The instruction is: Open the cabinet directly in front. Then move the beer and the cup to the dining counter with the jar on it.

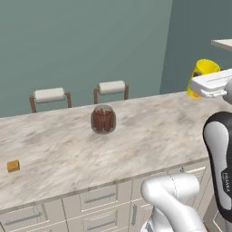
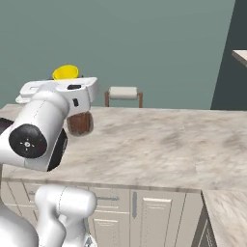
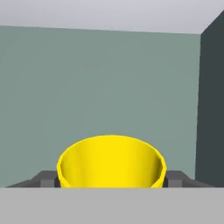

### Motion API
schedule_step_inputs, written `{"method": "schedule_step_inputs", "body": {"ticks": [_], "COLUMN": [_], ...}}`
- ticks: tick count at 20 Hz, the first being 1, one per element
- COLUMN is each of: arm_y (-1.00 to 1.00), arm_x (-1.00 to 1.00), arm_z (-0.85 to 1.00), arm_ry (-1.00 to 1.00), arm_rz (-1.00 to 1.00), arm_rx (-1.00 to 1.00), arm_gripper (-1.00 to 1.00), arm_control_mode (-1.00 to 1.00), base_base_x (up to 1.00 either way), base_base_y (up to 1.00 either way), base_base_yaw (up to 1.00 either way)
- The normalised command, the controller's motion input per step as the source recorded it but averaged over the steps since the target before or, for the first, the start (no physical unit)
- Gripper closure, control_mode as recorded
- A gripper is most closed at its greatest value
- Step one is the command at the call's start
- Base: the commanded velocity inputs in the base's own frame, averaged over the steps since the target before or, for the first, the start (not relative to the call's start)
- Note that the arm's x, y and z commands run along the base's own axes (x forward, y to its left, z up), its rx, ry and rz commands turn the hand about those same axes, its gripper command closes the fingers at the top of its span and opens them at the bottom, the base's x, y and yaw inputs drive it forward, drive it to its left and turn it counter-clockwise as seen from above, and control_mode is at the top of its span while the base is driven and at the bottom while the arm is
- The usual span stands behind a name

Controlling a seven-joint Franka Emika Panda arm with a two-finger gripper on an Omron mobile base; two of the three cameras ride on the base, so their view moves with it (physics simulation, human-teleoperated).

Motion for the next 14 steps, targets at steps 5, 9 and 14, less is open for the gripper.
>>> {"method": "schedule_step_inputs", "body": {"ticks": [5,9,14], "arm_y": [0.0,0.09,0.14], "arm_x": [0.13,0.0,0.02], "arm_z": [-0.6,-0.59,-0.3], "arm_ry": [0.23,0.26,0.21], "arm_rz": [0.17,0.19,0.15], "arm_rx": [-0.12,-0.13,-0.04], "arm_gripper": [1.0,1.0,1.0], "arm_control_mode": [-1.0,-1.0,-1.0], "base_base_x": [0.0,0.0,0.0], "base_base_y": [0.0,0.0,0.0], "base_base_yaw": [0.0,0.0,0.0]}}
